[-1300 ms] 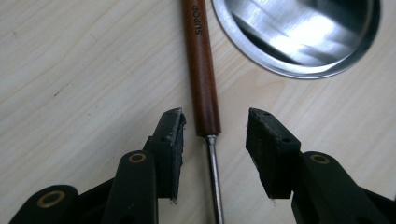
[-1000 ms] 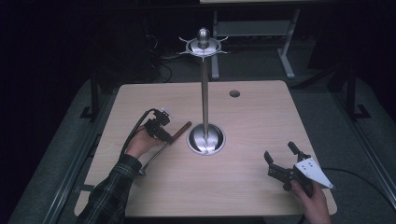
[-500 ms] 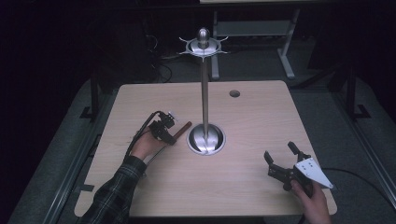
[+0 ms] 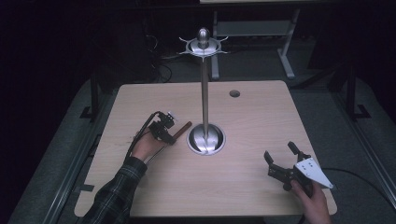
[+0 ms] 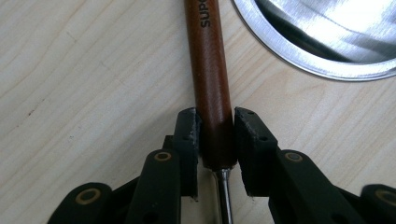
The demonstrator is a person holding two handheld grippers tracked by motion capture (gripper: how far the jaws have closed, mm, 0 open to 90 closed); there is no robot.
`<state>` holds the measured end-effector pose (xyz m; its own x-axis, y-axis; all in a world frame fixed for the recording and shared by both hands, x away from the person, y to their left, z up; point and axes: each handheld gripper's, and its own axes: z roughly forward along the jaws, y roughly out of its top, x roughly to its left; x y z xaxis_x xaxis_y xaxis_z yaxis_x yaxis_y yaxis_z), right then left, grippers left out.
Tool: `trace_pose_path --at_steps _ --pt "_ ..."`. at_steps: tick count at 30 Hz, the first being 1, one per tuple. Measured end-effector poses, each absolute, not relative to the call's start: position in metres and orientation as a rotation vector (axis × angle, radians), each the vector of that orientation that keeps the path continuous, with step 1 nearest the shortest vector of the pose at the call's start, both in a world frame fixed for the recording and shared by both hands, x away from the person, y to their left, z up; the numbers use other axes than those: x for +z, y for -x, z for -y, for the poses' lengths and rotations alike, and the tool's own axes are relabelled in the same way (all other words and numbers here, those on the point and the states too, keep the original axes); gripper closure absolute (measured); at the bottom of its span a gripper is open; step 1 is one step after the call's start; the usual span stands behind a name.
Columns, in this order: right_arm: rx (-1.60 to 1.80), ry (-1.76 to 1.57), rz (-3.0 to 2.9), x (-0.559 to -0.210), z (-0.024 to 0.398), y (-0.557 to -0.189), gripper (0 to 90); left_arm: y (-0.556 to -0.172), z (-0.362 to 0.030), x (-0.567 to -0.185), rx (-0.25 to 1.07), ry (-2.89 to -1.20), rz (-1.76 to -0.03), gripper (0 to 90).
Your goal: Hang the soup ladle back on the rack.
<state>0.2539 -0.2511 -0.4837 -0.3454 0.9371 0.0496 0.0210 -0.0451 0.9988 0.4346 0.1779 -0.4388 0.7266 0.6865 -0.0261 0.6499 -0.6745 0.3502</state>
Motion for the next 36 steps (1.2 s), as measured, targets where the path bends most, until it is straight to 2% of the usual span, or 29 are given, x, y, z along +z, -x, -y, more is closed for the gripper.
trace_pose_path --at_steps 25,36 --pt "1.493 -1.068 -1.452 -0.484 0.251 -0.254 6.0 -0.422 -0.205 -0.405 0.206 -2.448 -0.996 73.7" --pt "1.492 -1.066 -1.453 -0.484 0.251 -0.254 6.0 -0.401 -0.227 -0.385 0.242 -2.283 -0.947 73.8"
